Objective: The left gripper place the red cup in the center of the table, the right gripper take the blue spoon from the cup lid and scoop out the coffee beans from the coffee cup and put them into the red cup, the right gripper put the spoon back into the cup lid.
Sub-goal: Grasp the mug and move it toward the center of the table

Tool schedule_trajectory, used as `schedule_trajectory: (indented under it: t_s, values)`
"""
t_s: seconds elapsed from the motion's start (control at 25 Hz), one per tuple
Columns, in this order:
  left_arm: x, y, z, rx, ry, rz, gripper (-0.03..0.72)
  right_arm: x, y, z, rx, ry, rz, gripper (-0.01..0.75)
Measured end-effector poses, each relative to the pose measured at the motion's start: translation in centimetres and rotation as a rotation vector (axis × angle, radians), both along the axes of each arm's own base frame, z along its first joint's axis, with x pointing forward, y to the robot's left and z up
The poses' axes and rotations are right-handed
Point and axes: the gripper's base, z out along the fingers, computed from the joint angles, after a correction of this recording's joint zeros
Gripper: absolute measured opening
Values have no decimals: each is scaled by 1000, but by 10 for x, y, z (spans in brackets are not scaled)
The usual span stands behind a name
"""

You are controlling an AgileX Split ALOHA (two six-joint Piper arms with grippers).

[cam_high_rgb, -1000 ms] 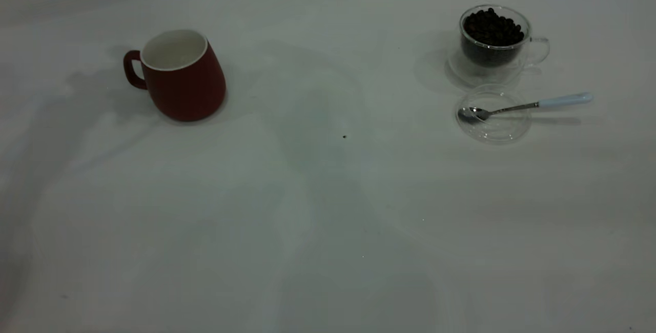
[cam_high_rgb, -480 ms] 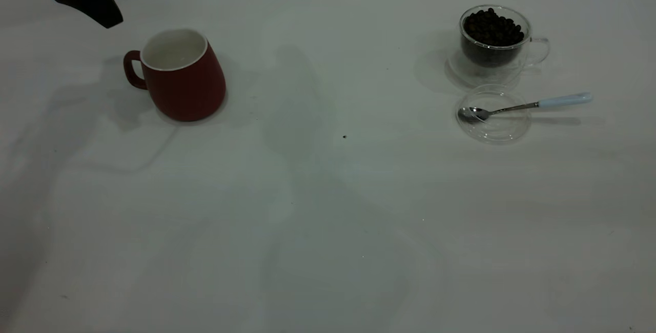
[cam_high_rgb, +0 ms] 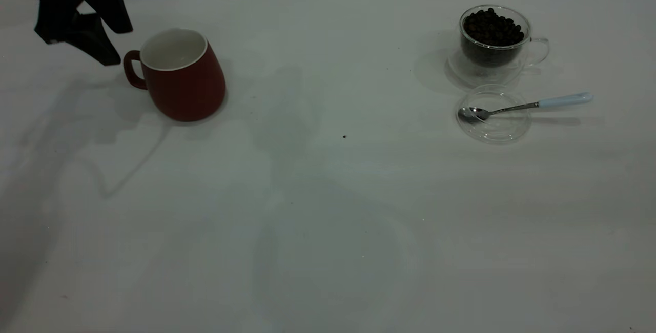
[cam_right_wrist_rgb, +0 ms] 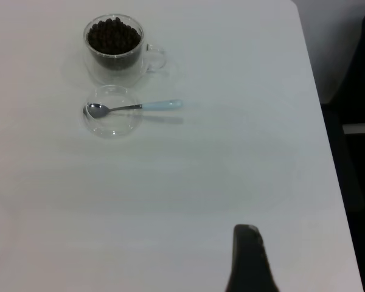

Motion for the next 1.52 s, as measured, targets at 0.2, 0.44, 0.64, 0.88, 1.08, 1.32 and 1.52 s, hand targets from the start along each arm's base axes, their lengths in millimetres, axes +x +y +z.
schedule_trajectory:
  t_s: [0.2,0.44,0.64,0.88,1.08,1.32,1.52]
  values:
    - [1,-2,-17,-29,15,24,587,0,0,0,0,0,0,543]
    - [0,-5,-34,-43,34,40,587,0,0,0,0,0,0,543]
    - [0,-10,-40,-100,51,90,587,0,0,0,0,0,0,543]
    - [-1,-27,-42,-139,63,104,587,0,0,0,0,0,0,543]
    - [-3,-57,-42,-145,58,128,587,0,0,0,0,0,0,543]
    - [-6,-97,-42,-144,4,88,587,0,0,0,0,0,0,543]
    - [-8,-127,-40,-171,-60,101,587,0,0,0,0,0,0,543]
